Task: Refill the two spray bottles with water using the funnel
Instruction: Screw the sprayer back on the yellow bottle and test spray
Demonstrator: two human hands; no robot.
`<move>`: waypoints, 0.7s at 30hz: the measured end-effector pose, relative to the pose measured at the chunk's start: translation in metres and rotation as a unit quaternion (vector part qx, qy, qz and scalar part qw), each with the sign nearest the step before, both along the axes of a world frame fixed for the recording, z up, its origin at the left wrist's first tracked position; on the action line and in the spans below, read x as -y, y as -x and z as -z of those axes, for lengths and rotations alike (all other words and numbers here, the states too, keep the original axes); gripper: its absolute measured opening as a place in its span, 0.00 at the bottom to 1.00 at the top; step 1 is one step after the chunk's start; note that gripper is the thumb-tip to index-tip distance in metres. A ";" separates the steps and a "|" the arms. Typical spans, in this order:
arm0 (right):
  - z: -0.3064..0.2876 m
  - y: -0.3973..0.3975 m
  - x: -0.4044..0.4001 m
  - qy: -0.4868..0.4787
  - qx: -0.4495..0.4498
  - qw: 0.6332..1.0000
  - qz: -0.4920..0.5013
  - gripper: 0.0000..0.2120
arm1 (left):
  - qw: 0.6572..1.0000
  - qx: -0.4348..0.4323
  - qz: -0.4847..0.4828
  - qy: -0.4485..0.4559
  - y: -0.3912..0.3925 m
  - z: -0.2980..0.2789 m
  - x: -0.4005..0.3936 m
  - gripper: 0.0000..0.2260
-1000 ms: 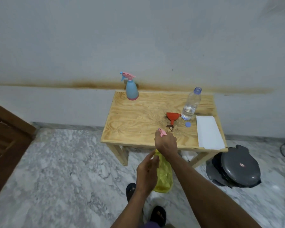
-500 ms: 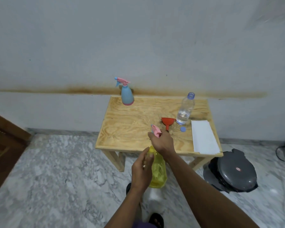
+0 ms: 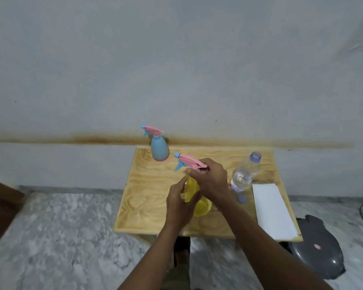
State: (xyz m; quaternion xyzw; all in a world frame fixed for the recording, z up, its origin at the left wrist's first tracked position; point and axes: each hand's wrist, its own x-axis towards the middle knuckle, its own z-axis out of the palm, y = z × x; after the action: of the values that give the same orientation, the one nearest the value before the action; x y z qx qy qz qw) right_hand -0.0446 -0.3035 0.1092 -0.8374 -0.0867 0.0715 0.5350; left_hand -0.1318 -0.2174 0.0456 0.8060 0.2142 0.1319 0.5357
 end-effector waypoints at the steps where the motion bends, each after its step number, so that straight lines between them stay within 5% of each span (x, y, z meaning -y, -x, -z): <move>1: -0.001 -0.013 -0.004 -0.002 0.013 1.000 0.003 0.08 | 1.000 0.004 -0.003 -0.012 -0.018 -0.001 -0.007 0.28; 13: 0.027 -0.147 -0.056 0.062 0.051 0.996 0.033 0.13 | 0.996 -0.038 -0.026 0.074 -0.182 0.028 -0.068 0.23; 21: 0.056 -0.190 -0.072 0.068 0.009 0.997 0.027 0.14 | 0.992 -0.113 -0.035 0.039 -0.226 0.039 -0.079 0.19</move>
State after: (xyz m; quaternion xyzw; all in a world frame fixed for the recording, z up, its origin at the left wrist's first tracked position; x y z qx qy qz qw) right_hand 0.1450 -0.2317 0.0537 -0.8744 -0.0636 0.0550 0.4778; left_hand 0.0938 -0.1386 0.0063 0.7865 0.3062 0.0502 0.5340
